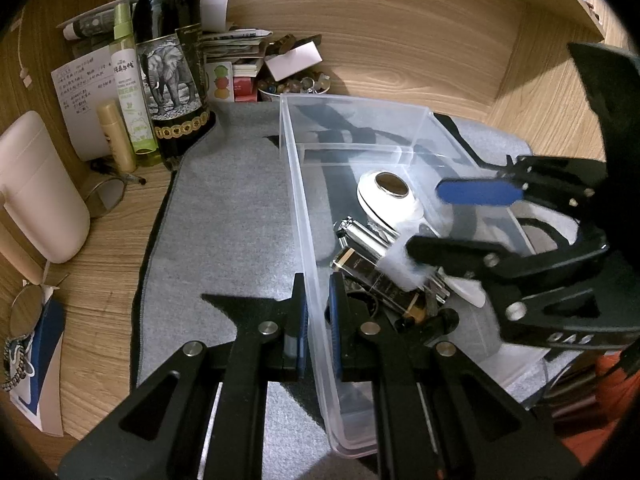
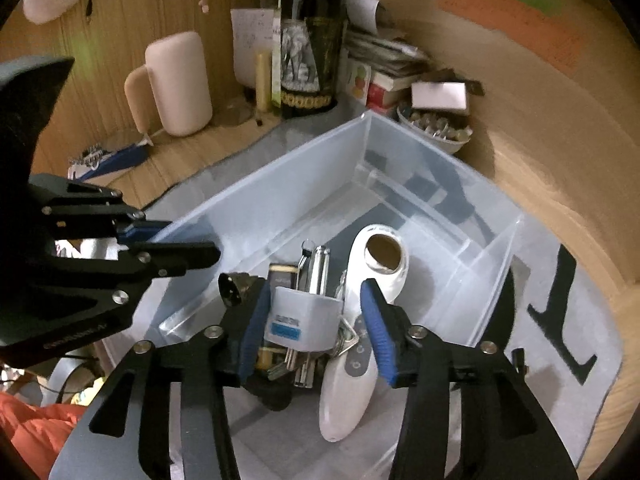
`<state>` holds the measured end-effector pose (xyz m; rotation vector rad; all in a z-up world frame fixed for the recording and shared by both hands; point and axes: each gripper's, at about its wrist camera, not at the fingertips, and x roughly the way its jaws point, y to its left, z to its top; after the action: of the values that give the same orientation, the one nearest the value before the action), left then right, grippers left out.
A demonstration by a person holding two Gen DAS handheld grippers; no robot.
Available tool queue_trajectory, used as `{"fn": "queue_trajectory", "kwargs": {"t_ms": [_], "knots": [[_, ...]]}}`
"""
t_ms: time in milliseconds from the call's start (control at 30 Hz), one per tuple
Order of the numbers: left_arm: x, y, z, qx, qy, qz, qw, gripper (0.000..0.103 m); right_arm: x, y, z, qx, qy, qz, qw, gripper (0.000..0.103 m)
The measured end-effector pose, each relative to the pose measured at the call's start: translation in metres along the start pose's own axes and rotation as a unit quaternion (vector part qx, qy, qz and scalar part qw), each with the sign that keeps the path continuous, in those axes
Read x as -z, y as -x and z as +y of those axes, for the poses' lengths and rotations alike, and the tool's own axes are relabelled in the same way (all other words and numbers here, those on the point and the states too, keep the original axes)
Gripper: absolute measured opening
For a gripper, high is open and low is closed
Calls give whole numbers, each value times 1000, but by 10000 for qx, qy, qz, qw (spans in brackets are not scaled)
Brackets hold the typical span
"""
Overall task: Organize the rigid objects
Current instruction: 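Carry the white plug adapter into the clear box and open the right tool, then grasp the small black USB stick on the mat with the right tool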
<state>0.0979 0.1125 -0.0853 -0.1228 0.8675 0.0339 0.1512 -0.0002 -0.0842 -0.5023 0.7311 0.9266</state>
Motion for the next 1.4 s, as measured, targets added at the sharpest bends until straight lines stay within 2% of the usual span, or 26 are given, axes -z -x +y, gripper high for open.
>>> {"fn": "queue_trajectory", "kwargs": {"t_ms": [200,333,600,900,1100,1333,1400], "knots": [[0,0,0,-9,-8,3,10000,9,-4,22,-12,190,-173,-334,9991,51],[-1,0,0,-28,-18,20,10000,9,-3,43,-27,424,-385,-673,9961,62],[-1,0,0,-25,-15,17,10000,9,11,70,-71,965,-896,-868,9875,63],[-1,0,-1,-27,-9,16,10000,9,44,69,-132,1393,-1796,-585,9721,63],[0,0,-1,-15,4,12,10000,9,63,37,-160,1444,-2139,-160,9660,63],[0,0,-1,-10,11,12,10000,9,81,-8,-174,1342,-2290,409,9633,62],[-1,0,-1,-14,9,10,10000,9,84,-15,-176,1306,-2296,496,9632,54]]}}
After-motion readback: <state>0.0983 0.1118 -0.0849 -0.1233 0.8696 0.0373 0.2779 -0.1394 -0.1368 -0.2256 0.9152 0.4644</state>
